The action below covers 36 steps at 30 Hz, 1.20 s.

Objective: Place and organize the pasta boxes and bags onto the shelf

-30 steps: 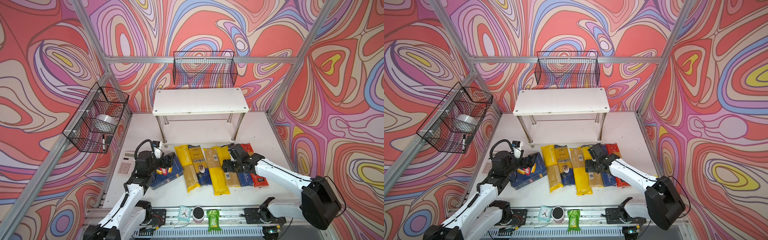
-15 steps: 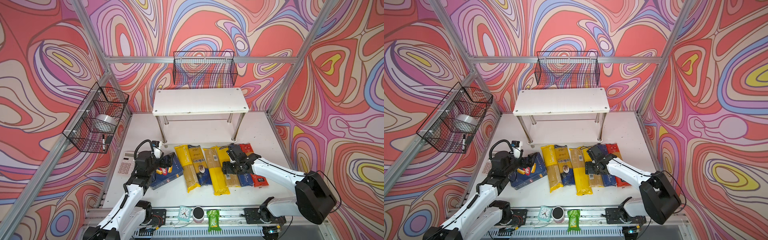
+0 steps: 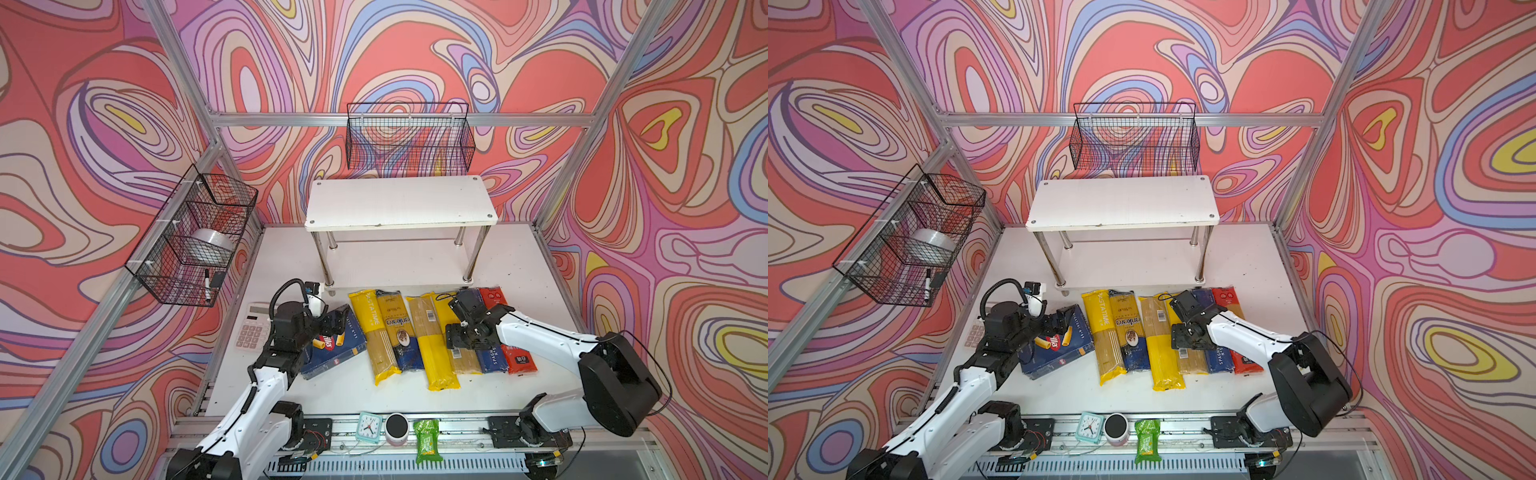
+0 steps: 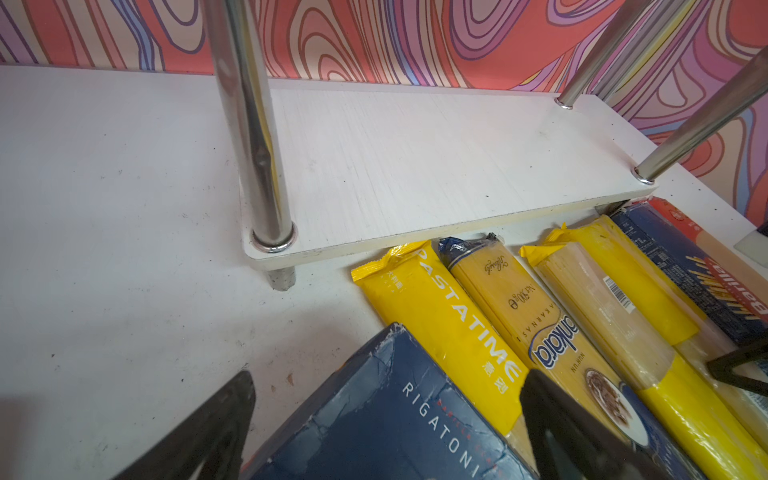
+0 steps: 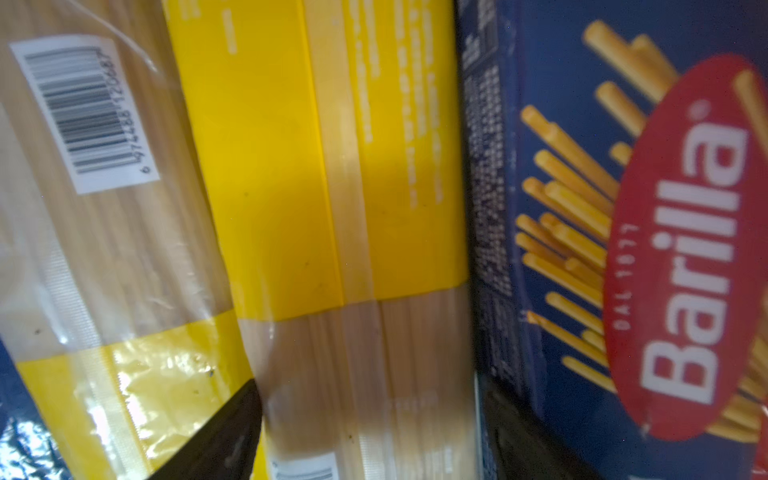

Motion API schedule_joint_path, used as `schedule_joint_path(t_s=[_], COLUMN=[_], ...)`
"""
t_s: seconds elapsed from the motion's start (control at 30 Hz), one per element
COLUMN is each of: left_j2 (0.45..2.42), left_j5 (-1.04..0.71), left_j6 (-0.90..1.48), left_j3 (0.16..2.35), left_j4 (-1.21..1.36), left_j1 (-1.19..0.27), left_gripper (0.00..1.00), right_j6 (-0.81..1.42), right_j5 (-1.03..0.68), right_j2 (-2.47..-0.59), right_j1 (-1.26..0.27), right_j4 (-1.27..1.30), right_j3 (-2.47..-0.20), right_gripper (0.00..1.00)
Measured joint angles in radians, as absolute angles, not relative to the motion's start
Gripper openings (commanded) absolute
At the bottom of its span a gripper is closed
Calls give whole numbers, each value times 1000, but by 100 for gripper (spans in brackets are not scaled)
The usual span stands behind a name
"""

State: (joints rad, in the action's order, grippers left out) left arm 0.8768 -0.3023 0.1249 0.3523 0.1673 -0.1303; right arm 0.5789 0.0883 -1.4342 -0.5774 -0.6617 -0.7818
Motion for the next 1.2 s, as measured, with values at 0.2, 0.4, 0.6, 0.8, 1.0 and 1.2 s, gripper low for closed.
schedule_joint_path(t_s=[0.2, 0.4, 0.6, 0.8, 1.0, 1.2], left_j2=[877, 876, 858, 862, 879, 878], left_j5=[-302, -303, -303, -302, -302, -302], left_j6=[125, 125, 125, 125, 125, 125], left_j3=[352, 352, 352, 352, 353, 353], left_j4=[167, 167, 167, 167, 167, 167], left_j1=[-130, -130, -130, -130, -130, -130], left_gripper=[100, 100, 100, 100, 100, 100], right_j6=[583, 573, 574, 581, 589, 599], right_j5=[78, 47, 65, 85, 99, 114], right_j2=[-1405, -1402, -1407, -1452, -1455, -1464], right_j1=[-577, -577, -577, -589, -601, -610], right_j4=[-646, -601, -600, -603, -601, -595], right_j3=[-768, -746, -746, -748, -748, -747], right_gripper=[88, 88, 88, 88, 87, 87])
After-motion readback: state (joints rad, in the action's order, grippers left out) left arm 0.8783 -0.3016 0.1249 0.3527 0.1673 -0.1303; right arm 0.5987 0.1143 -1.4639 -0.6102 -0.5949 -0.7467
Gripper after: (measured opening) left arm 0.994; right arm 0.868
